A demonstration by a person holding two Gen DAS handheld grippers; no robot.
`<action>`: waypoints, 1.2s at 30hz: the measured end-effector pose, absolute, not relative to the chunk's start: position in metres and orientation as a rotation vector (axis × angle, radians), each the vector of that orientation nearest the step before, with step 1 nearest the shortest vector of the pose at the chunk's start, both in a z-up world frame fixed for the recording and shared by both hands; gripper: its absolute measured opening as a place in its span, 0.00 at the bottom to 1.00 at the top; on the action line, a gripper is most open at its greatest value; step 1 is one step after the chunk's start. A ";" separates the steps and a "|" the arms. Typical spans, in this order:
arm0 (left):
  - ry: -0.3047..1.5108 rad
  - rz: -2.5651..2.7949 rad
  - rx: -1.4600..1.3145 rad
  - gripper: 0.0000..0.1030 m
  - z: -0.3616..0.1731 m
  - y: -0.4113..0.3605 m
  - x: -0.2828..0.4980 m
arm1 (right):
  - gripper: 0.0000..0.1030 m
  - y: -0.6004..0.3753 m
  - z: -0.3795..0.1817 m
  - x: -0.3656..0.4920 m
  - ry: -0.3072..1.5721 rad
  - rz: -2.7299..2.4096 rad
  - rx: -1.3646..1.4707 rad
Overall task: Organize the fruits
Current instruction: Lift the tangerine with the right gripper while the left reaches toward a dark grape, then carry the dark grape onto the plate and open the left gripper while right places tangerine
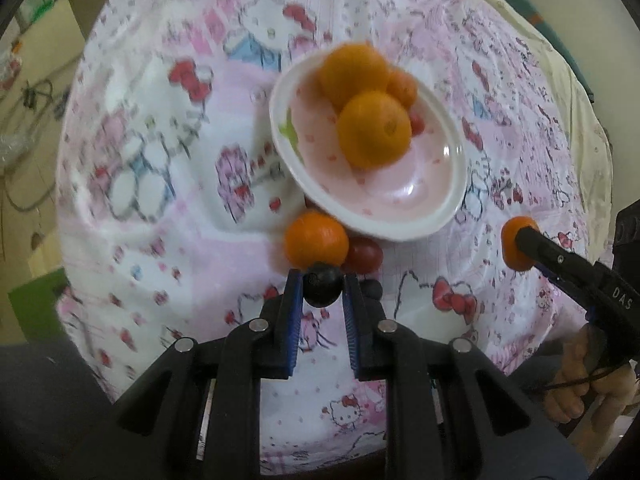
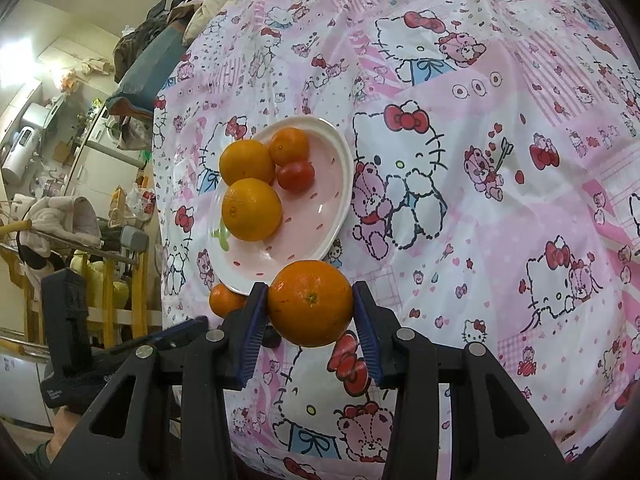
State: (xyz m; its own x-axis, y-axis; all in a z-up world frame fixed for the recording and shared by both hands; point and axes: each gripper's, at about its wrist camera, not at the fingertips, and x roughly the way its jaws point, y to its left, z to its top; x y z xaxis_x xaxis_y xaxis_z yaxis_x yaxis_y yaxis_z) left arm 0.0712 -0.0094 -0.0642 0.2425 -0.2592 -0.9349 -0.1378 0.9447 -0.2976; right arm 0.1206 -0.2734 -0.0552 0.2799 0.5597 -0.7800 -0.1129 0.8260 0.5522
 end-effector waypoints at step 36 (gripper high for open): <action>1.321 -0.048 -0.275 0.16 -0.082 0.002 0.193 | 0.43 -0.222 -0.077 0.244 1.263 0.500 0.274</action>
